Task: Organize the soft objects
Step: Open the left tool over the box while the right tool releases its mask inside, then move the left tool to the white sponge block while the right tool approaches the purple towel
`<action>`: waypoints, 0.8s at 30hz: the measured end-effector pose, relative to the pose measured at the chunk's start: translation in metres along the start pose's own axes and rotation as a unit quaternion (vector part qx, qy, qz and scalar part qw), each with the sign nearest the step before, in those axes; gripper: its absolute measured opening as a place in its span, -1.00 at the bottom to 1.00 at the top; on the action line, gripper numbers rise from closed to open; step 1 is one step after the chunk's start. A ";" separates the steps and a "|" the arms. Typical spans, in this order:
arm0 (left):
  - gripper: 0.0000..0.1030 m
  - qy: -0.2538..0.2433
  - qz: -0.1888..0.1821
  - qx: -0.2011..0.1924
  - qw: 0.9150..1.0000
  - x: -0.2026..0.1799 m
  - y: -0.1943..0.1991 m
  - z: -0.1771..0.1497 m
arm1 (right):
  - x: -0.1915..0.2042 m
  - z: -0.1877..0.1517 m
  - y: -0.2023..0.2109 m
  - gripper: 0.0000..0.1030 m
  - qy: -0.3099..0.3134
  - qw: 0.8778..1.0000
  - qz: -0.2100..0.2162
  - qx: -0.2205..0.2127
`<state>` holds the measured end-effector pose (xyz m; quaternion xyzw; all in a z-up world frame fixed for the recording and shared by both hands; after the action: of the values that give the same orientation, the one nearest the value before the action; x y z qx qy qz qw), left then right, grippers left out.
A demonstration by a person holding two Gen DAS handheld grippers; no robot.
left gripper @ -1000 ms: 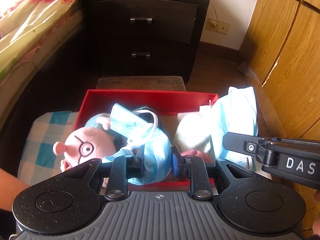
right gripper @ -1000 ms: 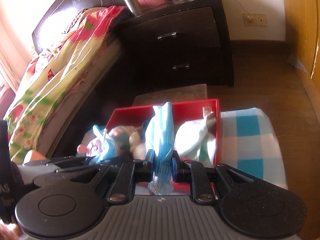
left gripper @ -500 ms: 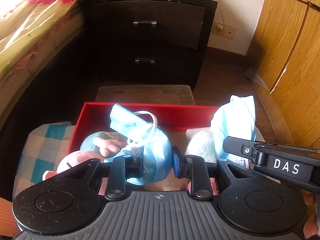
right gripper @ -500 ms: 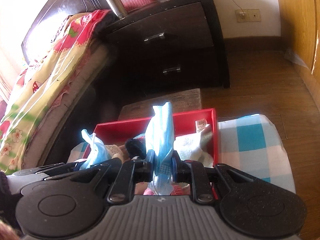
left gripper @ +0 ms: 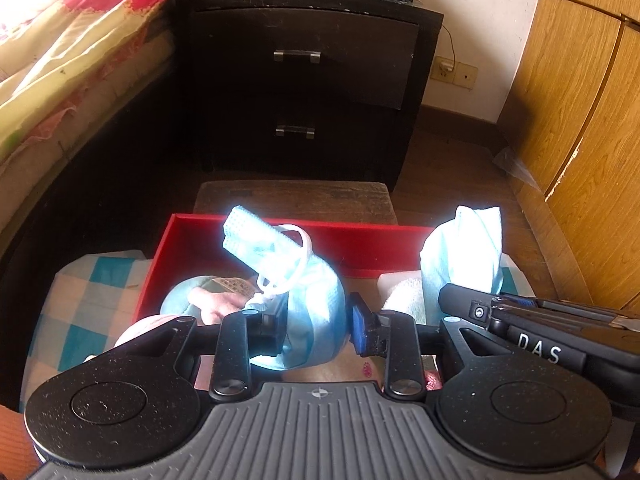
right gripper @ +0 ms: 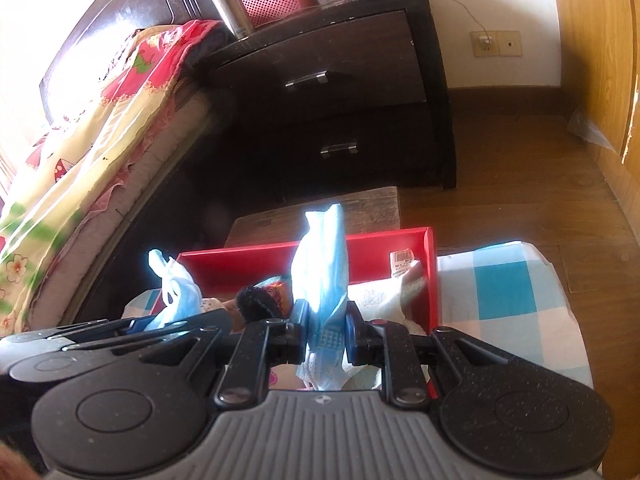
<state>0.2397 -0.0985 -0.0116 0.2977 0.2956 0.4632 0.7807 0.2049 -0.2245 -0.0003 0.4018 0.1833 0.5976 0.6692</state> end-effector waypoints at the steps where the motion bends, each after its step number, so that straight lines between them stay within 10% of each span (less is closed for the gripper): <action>1: -0.22 0.000 0.001 -0.001 1.000 0.000 0.000 0.001 | 0.000 0.000 -0.002 -1.00 0.000 1.000 -0.001 0.001; 12: 0.38 0.003 0.018 -0.015 1.000 0.006 0.012 0.005 | -0.014 0.007 0.005 -0.12 -0.010 1.000 -0.019 -0.011; 24: 0.57 0.005 -0.003 0.037 0.999 -0.017 0.056 -0.027 | -0.030 -0.005 0.070 0.07 0.015 0.999 -0.032 -0.001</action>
<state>0.1824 -0.0865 0.0153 0.3228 0.3171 0.4508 0.7695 0.1494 -0.2543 0.0424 0.3864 0.2057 0.5817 0.6856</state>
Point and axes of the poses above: each gripper's, at about its wrist camera, not at the fingertips, and y roughly against the way its jaws point, x to its left, z to its top, the point moved 3 cm from there along -y, roughly the way its jaws point, and after that the axes turned 10 degrees about -z, right-handed, at the moved point
